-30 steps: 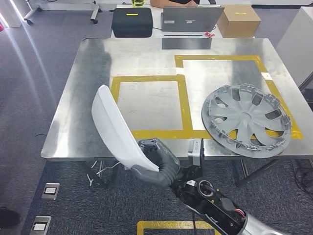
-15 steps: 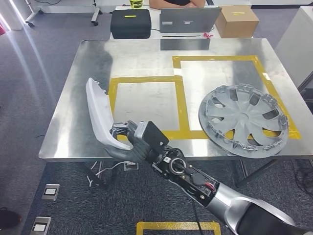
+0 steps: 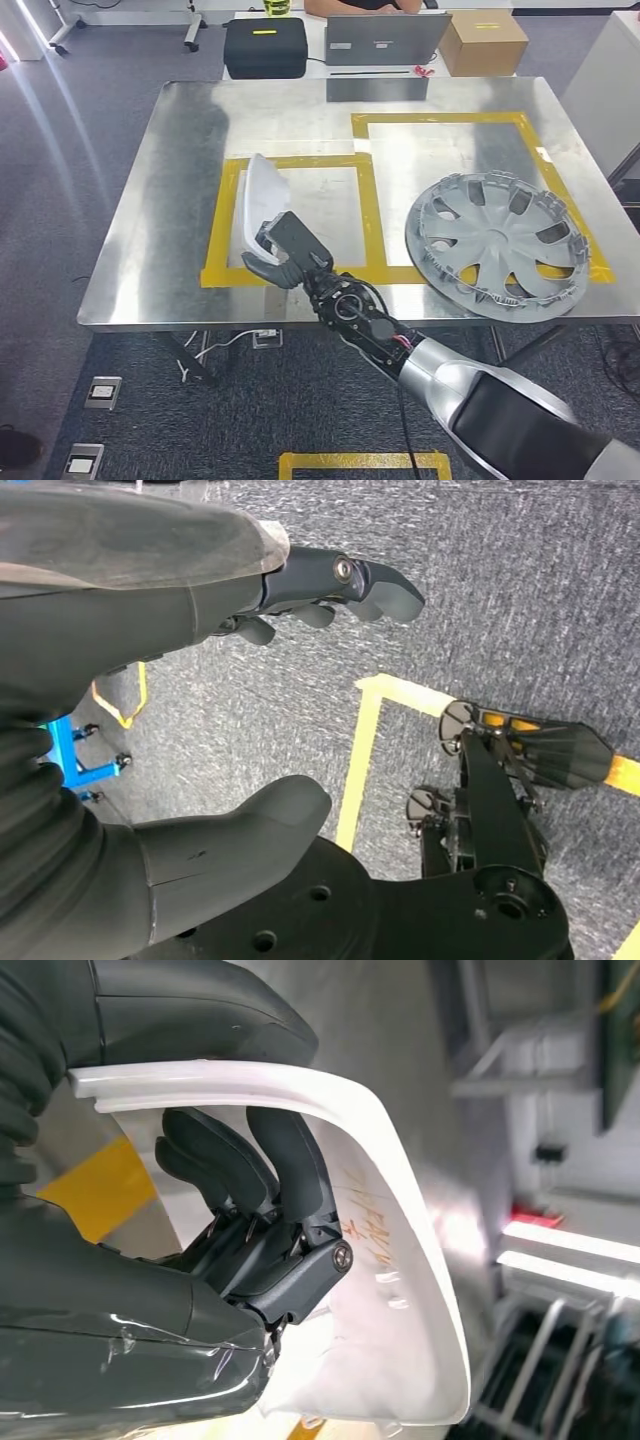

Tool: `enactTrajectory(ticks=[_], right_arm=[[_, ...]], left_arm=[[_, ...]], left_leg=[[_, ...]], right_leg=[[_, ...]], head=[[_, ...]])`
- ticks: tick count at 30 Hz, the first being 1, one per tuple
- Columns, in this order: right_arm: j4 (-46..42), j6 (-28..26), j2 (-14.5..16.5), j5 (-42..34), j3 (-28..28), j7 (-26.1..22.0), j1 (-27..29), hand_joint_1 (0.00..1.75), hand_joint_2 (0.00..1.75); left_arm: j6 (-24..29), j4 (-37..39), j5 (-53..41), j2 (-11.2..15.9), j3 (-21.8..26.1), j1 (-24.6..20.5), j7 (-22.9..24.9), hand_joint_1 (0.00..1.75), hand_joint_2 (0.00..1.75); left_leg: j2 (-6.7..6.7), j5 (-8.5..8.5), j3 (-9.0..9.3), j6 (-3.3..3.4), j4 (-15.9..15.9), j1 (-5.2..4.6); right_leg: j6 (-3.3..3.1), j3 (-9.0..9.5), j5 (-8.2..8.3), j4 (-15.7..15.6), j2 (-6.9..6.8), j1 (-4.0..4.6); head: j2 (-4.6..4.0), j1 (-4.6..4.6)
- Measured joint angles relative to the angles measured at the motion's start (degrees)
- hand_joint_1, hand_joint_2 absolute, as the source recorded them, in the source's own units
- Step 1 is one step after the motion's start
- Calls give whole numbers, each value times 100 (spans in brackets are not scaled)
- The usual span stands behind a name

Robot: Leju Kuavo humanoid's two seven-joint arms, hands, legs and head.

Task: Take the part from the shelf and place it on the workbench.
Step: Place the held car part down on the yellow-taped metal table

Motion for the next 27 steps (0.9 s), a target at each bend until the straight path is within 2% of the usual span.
enactTrajectory(ticks=[4,9,18,22,26,27], right_arm=[[561,-461,88,316,14,297,-104,175,175],[1183,-1007,221,1043,92,934,-150,175,175],[1820,-1361,313,1719,314,1602,-212,175,175],[1986,-1429,313,1864,378,1705,-214,175,175],[2097,-1423,313,1868,404,1594,-217,0,175],[2114,-1413,313,1868,405,1562,-216,0,175]], left_arm=[[-22,0,19,0,-9,0,0,0,175],[-59,0,12,0,-53,0,0,0,175],[-93,0,-42,0,-113,-3,0,0,175],[-99,0,-74,0,-125,-11,0,0,175],[-108,0,-111,0,-192,-21,-1,0,175],[-112,0,-125,0,-210,-22,-11,0,131]], left_leg=[[0,0,1,0,0,0],[0,0,1,0,0,0],[2,0,13,0,-1,2],[5,0,22,0,-2,2],[5,0,29,0,-2,2],[5,0,30,0,-2,1]], right_leg=[[0,0,0,0,0,0],[0,1,0,0,0,0],[-1,2,-2,-1,1,-1],[-2,8,-1,-1,2,-1],[-2,16,-1,-2,2,-1],[-2,17,-1,-2,3,-1]], head=[[0,1],[0,1],[0,-2],[0,-1],[0,1],[0,2]])
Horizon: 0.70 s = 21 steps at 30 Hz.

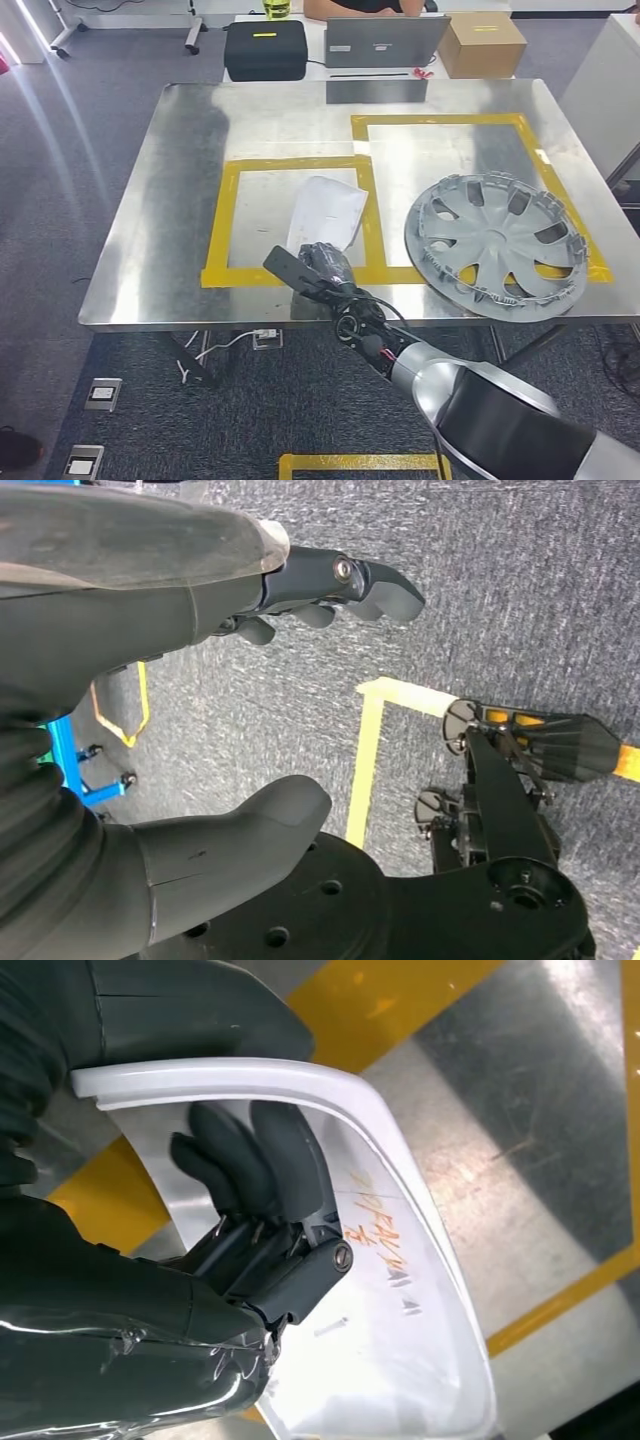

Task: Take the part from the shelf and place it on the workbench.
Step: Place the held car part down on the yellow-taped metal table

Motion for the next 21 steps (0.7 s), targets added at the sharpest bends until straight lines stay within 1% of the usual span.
enactTrajectory(ticks=[3,11,15,17,19,21], right_arm=[[39,49,2,8,1,-92,4,0,175],[89,118,27,13,2,-300,6,0,175],[115,212,31,-139,-2,-625,10,0,175],[117,360,37,-337,-29,-975,12,0,87],[94,605,49,-618,-98,-1464,12,0,0],[8,916,60,-927,-198,-1929,12,0,0]], left_arm=[[6,0,-1,1,-37,2,-66,0,0],[29,0,105,2,-43,12,-101,0,0],[30,0,154,2,-43,15,-95,0,0],[30,0,177,2,-43,17,-90,0,0],[30,0,198,1,-43,18,-89,0,0],[30,0,225,0,-43,18,-85,0,0]], left_leg=[[0,0,1,0,0,0],[0,0,2,0,0,0],[0,0,1,0,0,0],[-1,0,1,0,0,0],[-1,0,1,0,0,0],[-1,0,1,0,0,0]], right_leg=[[0,1,0,0,1,0],[0,3,0,0,0,0],[0,3,0,0,1,0],[0,6,0,0,1,0],[0,7,0,0,1,0],[0,6,0,1,2,0]], head=[[0,-1],[0,-3],[0,-3],[0,-2],[0,-2],[0,-2]])
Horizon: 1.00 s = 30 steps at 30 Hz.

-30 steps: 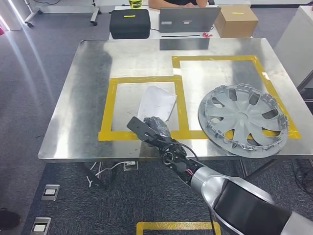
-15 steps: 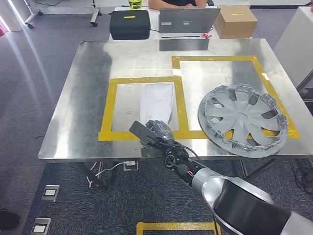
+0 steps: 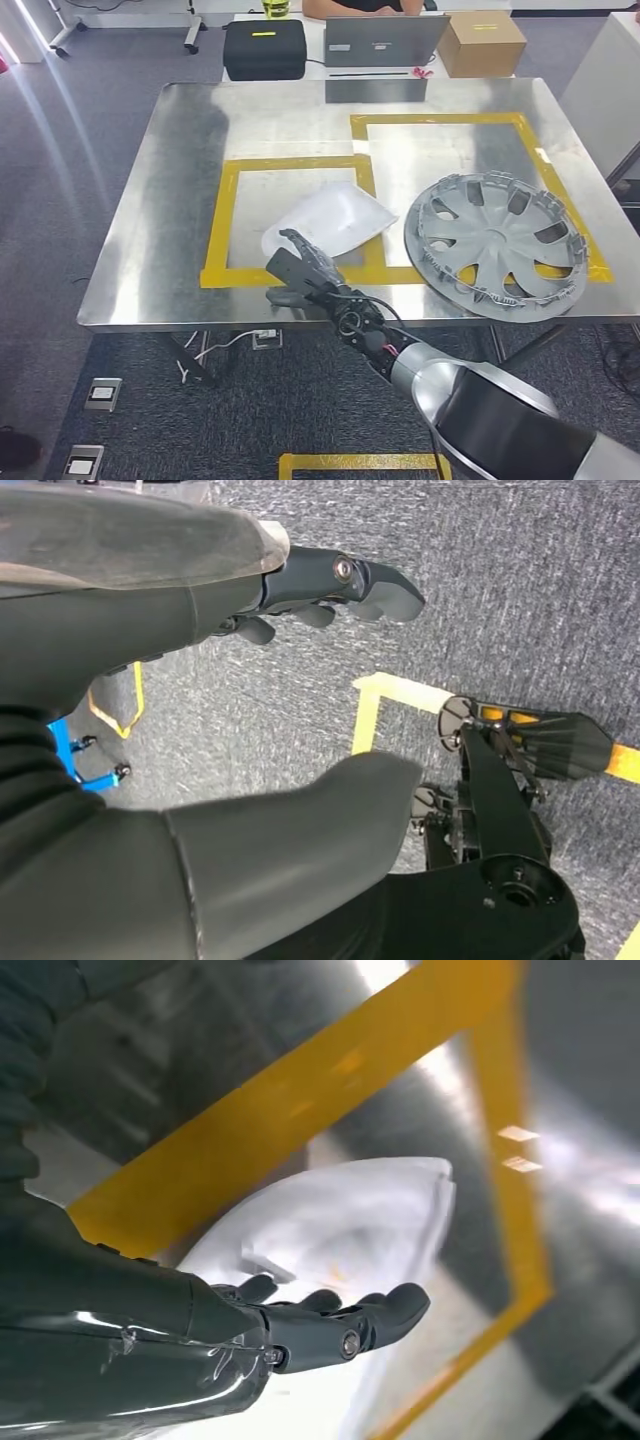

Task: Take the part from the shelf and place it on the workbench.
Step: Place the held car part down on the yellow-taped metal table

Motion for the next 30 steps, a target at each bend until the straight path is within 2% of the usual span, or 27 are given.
enactTrajectory(ticks=[3,15,19,25,30], right_arm=[[-186,278,6,-253,-142,-285,-1,0,0],[-515,338,8,-299,-429,-304,14,0,0],[-554,343,8,-310,-456,-319,31,0,175],[-987,813,-14,-752,-557,-642,149,0,175],[-2349,1046,-193,-776,-599,-274,583,0,175]], left_arm=[[0,0,28,-1,0,1,9,0,0],[0,0,41,-2,0,3,13,0,0],[0,0,42,-2,0,4,13,0,0],[20,0,95,-2,0,6,17,0,0],[49,0,191,-2,0,29,57,0,0]], left_leg=[[0,0,0,0,-1,1],[1,0,1,0,-2,1],[1,0,0,0,-2,1],[3,0,2,0,-2,2],[4,-2,4,-2,-2,5]], right_leg=[[0,0,0,0,-1,0],[0,-1,0,0,1,0],[0,-2,0,0,1,0],[0,-6,0,0,3,-1],[0,-10,-1,-1,3,-2]], head=[[0,-1],[0,-1],[0,1],[0,-1],[0,-4]])
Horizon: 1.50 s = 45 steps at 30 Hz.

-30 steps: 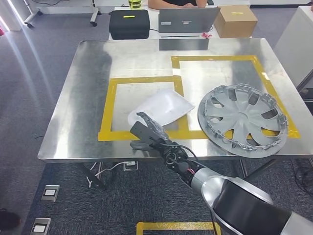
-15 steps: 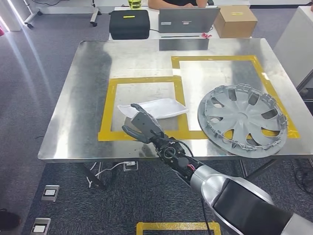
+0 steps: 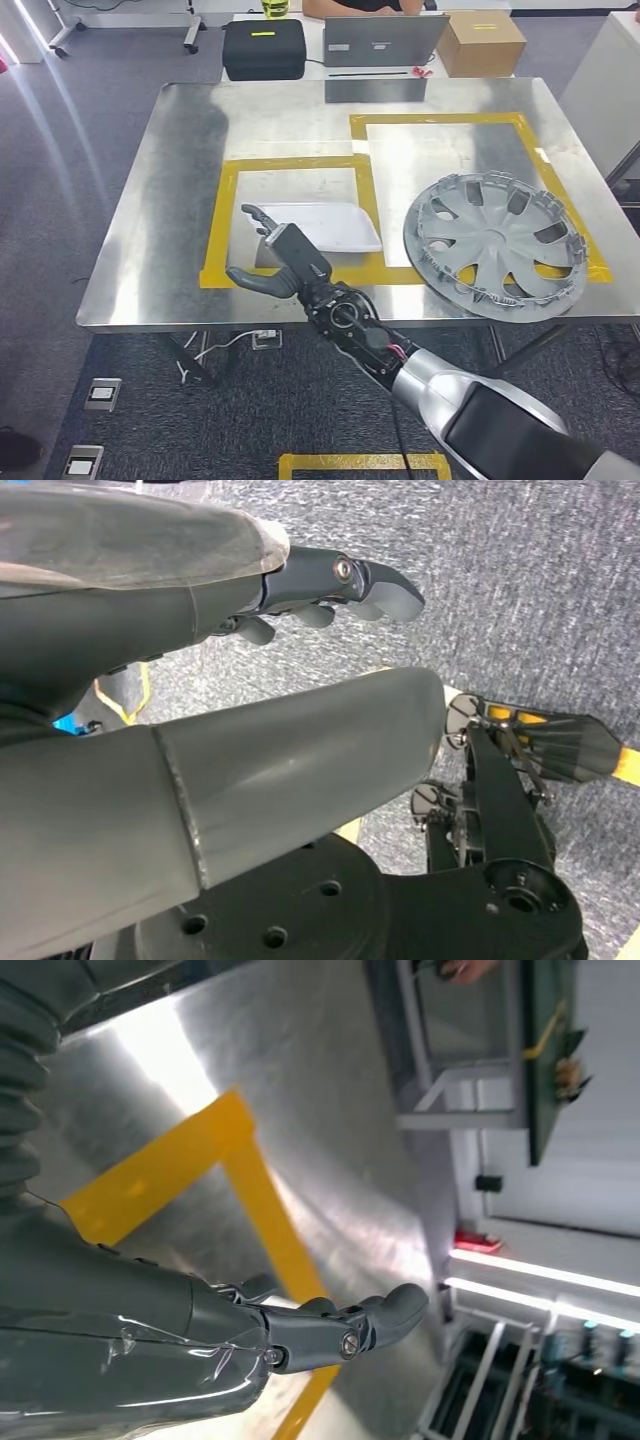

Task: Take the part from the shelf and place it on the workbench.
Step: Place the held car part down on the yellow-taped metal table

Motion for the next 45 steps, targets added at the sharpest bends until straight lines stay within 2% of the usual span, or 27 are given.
enactTrajectory(ticks=[3,9,17,24,30,36,45], right_arm=[[-1023,185,-184,-25,-6,105,403,0,175],[-2791,730,-611,-372,-42,-47,1271,0,175],[-4118,1210,-943,-677,-320,-211,1864,0,175],[-4494,1034,-1135,-690,-627,-139,2203,0,175],[-4500,1020,-1354,-853,-1042,-212,2506,0,175],[-4543,1006,-1417,-818,-1240,-177,2606,0,175],[-4456,741,-1634,-945,-1678,-87,2905,0,175]], left_arm=[[8,0,25,1,0,20,8,0,0],[29,0,1,7,0,36,8,0,0],[49,0,13,6,1,36,32,0,0],[99,0,88,-1,10,35,107,0,0],[108,0,92,-6,13,33,115,0,0],[110,0,92,-7,13,31,115,0,0],[109,0,123,-9,16,30,102,0,0]], left_leg=[[0,-2,1,-3,0,1],[1,-7,2,-7,0,1],[2,-7,9,-8,0,1],[1,-7,11,-8,-1,1],[4,-9,11,-7,-1,-1],[4,-8,13,-7,-1,0],[3,-10,14,-6,-2,0]], right_leg=[[-1,-1,-1,-1,0,-1],[-6,0,-5,-2,5,-2],[-6,6,-5,-3,7,-1],[-7,7,-5,-4,6,-1],[-6,9,-5,-4,10,-2],[-6,10,-5,-5,10,-1],[-6,11,-6,-5,9,-1]], head=[[0,2],[0,3],[0,2],[0,-3],[0,1],[0,1],[0,1]])
